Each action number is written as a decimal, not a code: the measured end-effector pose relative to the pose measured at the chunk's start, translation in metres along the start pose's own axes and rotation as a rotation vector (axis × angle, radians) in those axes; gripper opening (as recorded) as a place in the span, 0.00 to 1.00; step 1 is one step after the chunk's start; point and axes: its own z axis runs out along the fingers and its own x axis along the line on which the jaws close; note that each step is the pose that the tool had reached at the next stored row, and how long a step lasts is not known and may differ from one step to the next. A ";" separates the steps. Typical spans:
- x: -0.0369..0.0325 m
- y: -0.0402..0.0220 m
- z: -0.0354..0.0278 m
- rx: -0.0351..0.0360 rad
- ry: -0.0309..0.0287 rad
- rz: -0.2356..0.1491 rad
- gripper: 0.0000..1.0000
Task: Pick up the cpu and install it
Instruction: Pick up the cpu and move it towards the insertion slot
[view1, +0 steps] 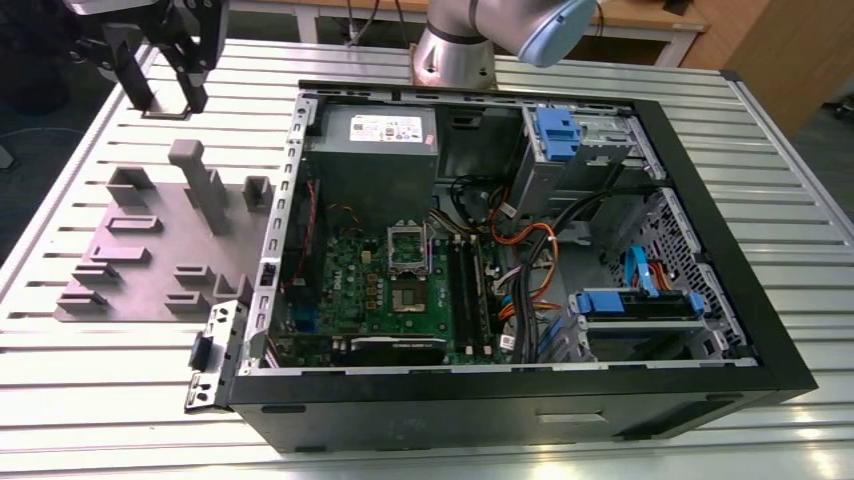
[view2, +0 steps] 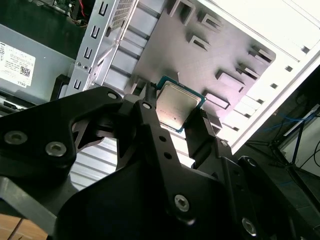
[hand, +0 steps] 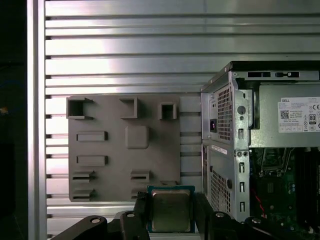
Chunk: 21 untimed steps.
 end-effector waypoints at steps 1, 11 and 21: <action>-0.0002 0.0000 0.0000 -0.0001 -0.0001 0.000 0.47; -0.0223 0.0008 0.0002 0.0000 0.0000 0.000 0.47; -0.0287 0.0010 0.0002 0.0000 0.0000 0.000 0.47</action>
